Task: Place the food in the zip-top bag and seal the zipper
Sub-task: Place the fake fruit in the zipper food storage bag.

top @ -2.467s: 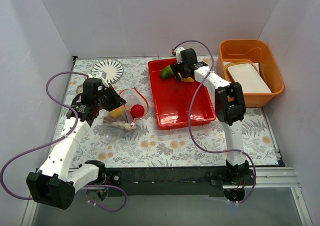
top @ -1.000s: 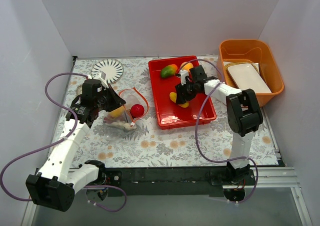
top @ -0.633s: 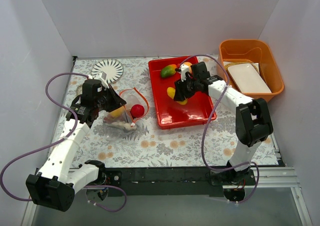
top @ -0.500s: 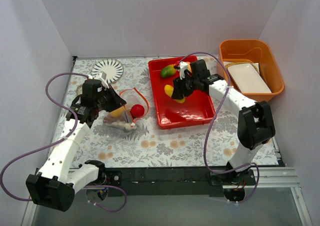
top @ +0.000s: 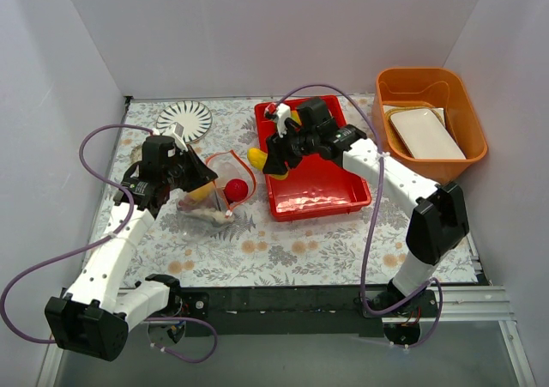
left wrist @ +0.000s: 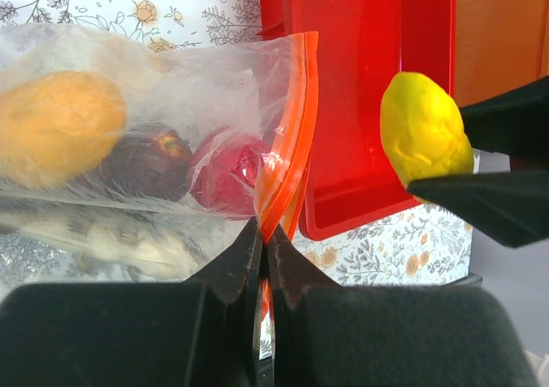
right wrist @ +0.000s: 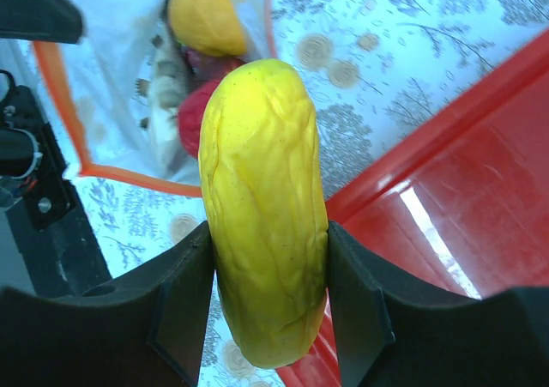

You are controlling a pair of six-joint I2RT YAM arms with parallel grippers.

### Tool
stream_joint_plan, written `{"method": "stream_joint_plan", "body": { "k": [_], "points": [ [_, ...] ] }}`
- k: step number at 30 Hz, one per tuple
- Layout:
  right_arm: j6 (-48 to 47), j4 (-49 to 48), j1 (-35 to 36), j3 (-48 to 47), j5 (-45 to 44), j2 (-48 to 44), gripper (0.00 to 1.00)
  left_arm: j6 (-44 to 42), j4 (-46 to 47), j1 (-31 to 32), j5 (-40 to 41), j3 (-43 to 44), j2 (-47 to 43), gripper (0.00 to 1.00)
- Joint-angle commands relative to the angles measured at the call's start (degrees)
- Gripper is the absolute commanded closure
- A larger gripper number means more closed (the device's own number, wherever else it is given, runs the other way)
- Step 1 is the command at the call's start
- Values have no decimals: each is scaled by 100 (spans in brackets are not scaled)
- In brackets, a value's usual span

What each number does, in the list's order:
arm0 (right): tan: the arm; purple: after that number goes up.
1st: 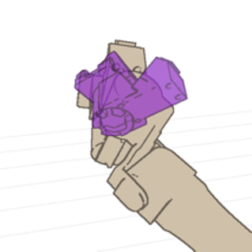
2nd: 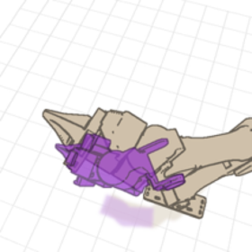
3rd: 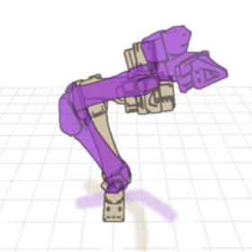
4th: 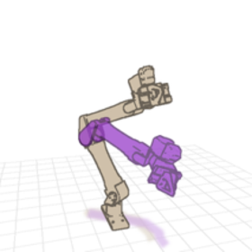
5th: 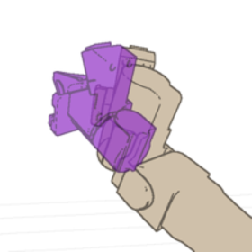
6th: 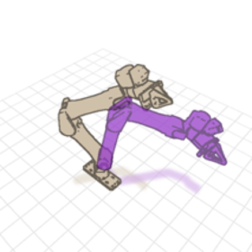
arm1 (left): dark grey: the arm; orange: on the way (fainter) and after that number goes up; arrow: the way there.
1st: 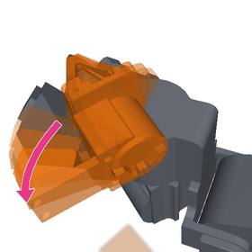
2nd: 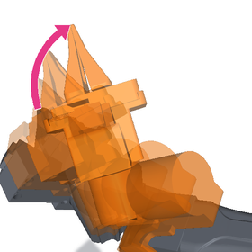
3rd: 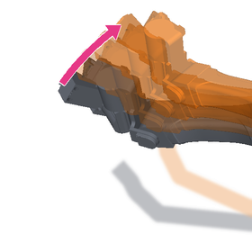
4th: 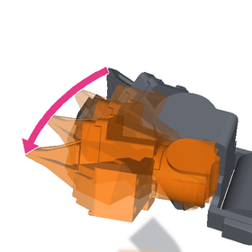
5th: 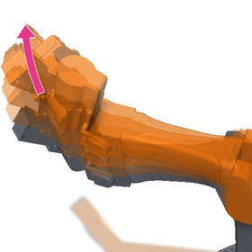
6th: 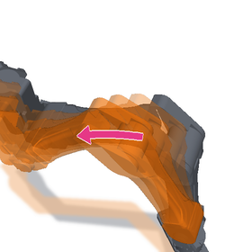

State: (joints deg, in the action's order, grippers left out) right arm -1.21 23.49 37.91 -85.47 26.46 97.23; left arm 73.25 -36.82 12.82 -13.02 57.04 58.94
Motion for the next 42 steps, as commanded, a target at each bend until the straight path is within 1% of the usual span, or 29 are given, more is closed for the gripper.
{"method": "stream_joint_plan", "body": {
  "k": [1,6,12,13,17,21,26,28,33,36,39,40,42],
  "points": [
    [77,16,287,-479,149,50,78,-30,87,-16,-149,71,4,100],
    [279,24,594,-646,158,261,78,-30,113,-16,-166,44,30,100],
    [393,340,858,-1146,26,770,78,-4,114,-25,-175,88,4,100],
    [507,471,902,-1460,70,1006,77,5,105,-16,-158,106,-5,100],
    [772,596,999,-1971,61,1429,78,66,105,-25,-210,141,13,100],
    [859,692,1095,-2272,96,1693,76,163,140,-25,-193,115,-84,100],
    [1000,675,1192,-2509,342,1949,72,189,140,-25,-175,150,-181,100],
    [1149,614,1201,-2710,666,2045,72,189,114,-16,-140,194,-207,100],
    [1343,464,1298,-2756,702,2133,71,181,105,-25,44,290,-286,100],
    [1396,455,1315,-2747,852,2177,67,207,78,-16,193,361,-348,100],
    [1334,342,1350,-2712,1124,2151,59,216,105,-25,369,387,-497,100],
    [1334,280,1359,-2659,1194,2125,54,207,105,-25,483,387,-558,100],
    [1317,192,1368,-2598,1212,2055,50,207,96,-16,563,422,-603,100]
  ]
}}
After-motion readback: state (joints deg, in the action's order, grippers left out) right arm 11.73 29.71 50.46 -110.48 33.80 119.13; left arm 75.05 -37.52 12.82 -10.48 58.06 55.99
